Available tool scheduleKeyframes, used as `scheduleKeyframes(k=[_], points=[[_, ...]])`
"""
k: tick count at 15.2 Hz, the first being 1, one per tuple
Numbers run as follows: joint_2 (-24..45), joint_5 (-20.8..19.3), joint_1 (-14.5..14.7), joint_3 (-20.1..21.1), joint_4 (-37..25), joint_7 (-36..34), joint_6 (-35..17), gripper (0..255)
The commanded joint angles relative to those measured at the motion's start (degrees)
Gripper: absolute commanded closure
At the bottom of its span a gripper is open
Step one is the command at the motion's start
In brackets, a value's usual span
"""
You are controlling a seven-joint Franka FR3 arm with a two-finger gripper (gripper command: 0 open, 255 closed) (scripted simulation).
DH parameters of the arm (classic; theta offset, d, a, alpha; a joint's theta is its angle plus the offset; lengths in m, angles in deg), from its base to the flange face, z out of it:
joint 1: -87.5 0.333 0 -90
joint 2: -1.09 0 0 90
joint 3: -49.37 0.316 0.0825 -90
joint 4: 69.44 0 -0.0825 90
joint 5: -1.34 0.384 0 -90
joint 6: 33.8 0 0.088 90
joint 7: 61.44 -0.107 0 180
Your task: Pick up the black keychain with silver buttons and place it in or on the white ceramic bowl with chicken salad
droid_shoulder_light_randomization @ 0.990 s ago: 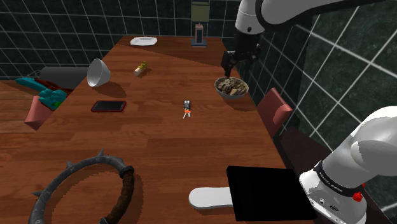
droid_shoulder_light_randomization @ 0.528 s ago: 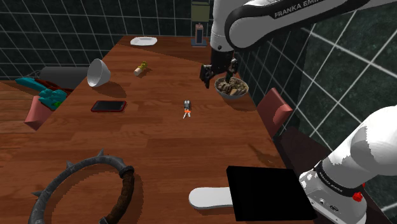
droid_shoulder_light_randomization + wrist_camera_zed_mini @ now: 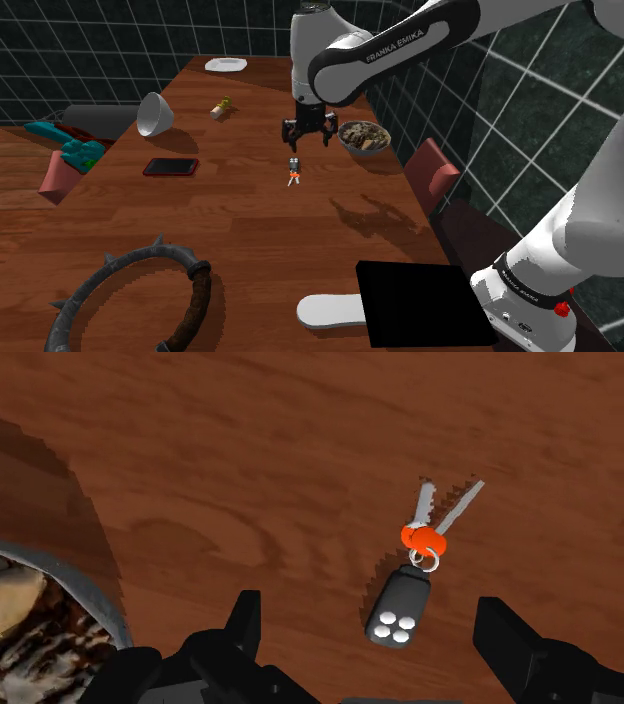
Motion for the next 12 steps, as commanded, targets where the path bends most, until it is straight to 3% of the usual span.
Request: scheduleKeyframes(k=[1, 4, 12], points=[[5.0, -1.9, 1.0, -0.3, -3.5, -3.1, -0.6, 0], [12.1, -4.1, 3.0, -1.2, -9.8, -6.9, -0.5, 0], [15.4, -5.9, 3.4, -2.3, -8.5, -8.0, -4.9, 0]])
